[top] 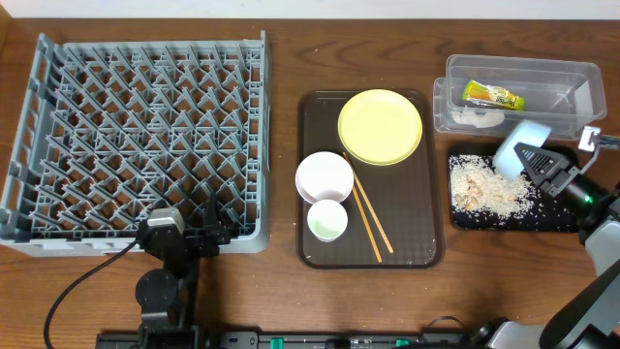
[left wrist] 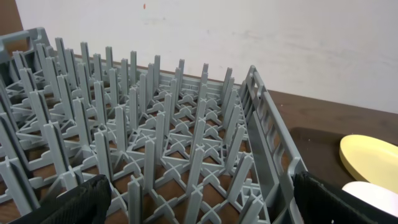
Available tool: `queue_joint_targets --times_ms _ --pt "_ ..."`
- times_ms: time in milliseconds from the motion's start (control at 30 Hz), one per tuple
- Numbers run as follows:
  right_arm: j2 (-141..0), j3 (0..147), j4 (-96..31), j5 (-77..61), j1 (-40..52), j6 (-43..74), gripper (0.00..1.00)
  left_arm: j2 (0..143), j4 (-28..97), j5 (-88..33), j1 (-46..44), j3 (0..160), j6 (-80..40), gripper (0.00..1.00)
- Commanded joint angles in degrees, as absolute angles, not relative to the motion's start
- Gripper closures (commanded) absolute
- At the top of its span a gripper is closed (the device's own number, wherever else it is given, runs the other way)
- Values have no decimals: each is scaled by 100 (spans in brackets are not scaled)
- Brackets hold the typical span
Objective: Sort waste into correct bins and load items into the dishwasher rack
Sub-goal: 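Tip the blue bowl over the black tray to dump the rice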
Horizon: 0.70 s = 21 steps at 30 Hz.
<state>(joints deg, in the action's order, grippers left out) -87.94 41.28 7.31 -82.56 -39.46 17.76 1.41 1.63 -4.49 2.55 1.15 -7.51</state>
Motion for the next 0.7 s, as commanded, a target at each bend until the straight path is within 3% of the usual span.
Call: queue_joint_targets --times_ms 0,100,667 --pt "-8733 4145 502 -8012 -3898 2270 99 137 360 -530 244 23 -757 5" --pt "-8733 4145 515 -8368 -3883 1787 99 137 360 -530 244 23 -757 5" --pt "-8733 4145 -3 -7762 -3857 1780 99 137 360 -530 244 23 -757 5"
